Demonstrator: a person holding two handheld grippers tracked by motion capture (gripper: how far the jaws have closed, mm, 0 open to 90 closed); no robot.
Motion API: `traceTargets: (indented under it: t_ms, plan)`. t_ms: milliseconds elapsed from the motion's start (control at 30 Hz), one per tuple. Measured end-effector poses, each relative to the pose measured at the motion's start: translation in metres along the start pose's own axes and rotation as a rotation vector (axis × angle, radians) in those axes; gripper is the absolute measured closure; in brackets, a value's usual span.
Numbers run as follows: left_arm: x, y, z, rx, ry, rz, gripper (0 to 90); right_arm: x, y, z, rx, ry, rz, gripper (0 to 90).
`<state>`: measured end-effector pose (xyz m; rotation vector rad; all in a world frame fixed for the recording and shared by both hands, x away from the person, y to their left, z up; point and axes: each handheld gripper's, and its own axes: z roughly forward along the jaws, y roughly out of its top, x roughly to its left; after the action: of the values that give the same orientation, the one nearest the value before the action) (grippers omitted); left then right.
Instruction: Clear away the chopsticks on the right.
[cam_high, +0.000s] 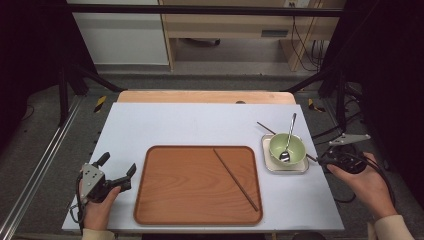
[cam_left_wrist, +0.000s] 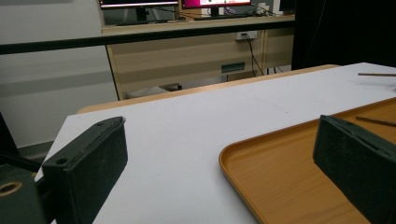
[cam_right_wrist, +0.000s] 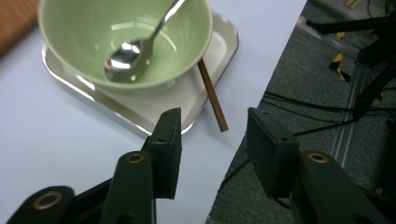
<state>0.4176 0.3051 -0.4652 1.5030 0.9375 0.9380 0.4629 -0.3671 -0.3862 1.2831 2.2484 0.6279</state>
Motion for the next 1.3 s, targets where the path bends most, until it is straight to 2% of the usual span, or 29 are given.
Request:
traceTargets:
  t_ms: [133,267,367,700,1300]
  plan:
    - [0.0,0.0,0.0,0.002,0.002,-0.001,2.7,-0.003,-0.006,0.015,0.049,0.008,-0.017,64.3]
    - [0.0,-0.001,0.0,0.003,0.002,-0.001,2.8,-0.01,-0.009,0.029,0.089,0.029,-0.044,66.2]
    - [0.001,0.0,-0.001,0.001,0.004,-0.001,2.9,-0.017,-0.01,0.039,0.124,0.041,-0.035,67.2]
    - [0.0,0.0,0.0,0.005,0.001,0.003,2.9,-0.021,-0.008,0.052,0.141,0.059,-0.043,67.5]
    - [0.0,-0.001,0.0,0.006,0.0,0.004,3.0,-0.021,0.0,0.076,0.187,0.072,-0.103,72.6]
